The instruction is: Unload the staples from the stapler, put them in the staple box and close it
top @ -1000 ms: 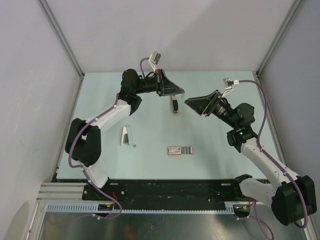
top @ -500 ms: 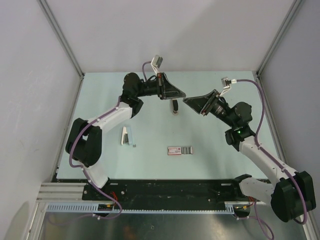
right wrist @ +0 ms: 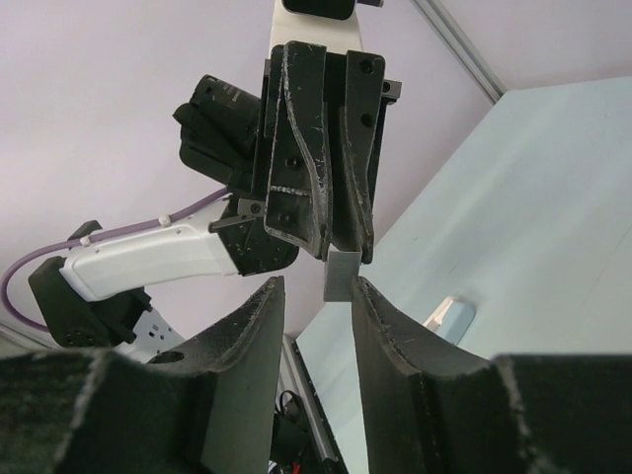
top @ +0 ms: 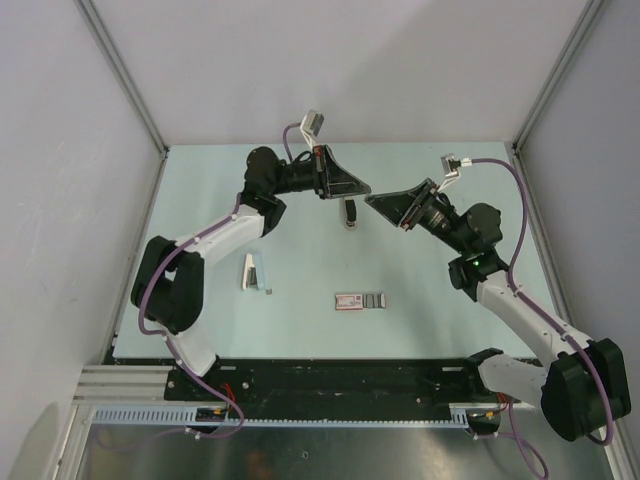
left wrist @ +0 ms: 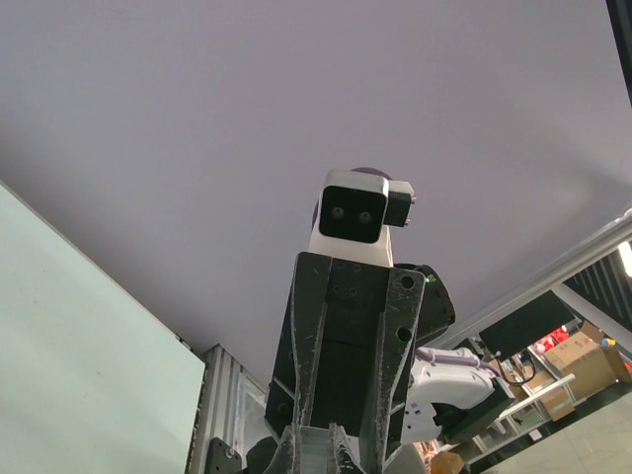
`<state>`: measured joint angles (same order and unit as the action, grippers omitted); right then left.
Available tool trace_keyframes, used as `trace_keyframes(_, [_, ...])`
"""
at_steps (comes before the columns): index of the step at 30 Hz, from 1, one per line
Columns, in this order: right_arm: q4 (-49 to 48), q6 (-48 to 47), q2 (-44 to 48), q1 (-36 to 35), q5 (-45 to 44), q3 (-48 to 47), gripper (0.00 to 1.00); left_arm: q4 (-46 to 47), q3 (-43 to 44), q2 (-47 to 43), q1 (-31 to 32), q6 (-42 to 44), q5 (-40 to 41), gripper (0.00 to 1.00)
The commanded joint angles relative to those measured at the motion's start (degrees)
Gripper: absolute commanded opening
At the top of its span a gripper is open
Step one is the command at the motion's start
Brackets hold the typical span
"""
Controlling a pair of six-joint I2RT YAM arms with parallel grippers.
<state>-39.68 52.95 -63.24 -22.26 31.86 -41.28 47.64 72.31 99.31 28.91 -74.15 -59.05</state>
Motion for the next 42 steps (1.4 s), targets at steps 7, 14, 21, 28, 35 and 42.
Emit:
trace_keyframes(7, [0.44, -2.90, 0.42, -0.72, -2.05, -2.89, 0.41, 3.51, -0.45, -4.13, 1.23, -1.16, -0.99, 0.06])
trace_keyframes(14, [3.18, -4.95, 1.55, 0.29, -3.00, -3.10, 0.42, 3.85, -0.64, -4.30, 1.48, -1.07, -1.68, 0.07])
trace_keyframes(21, [1.71, -3.93, 1.18, 0.25, -2.81, -3.17, 0.39, 4.22, -0.96, -4.30, 1.88, -1.08, -1.94, 0.07])
trace_keyframes(28, [1.08, -3.17, 0.91, -0.01, -2.50, -3.20, 0.18, 4.46, -1.31, -4.13, 1.88, -0.31, -1.91, 0.07])
trace_keyframes(35, [9.98, -6.99, 3.12, 0.02, -2.54, -3.20, 0.01, 3.81, -2.33, -4.40, 0.35, 3.53, -1.70, 0.37])
trace_keyframes(42, [31.85, -16.09, 5.57, -1.52, -6.34, -2.99, 0.00, -17.29, -0.24, -6.41, -2.62, 23.39, -2.88, 0.95])
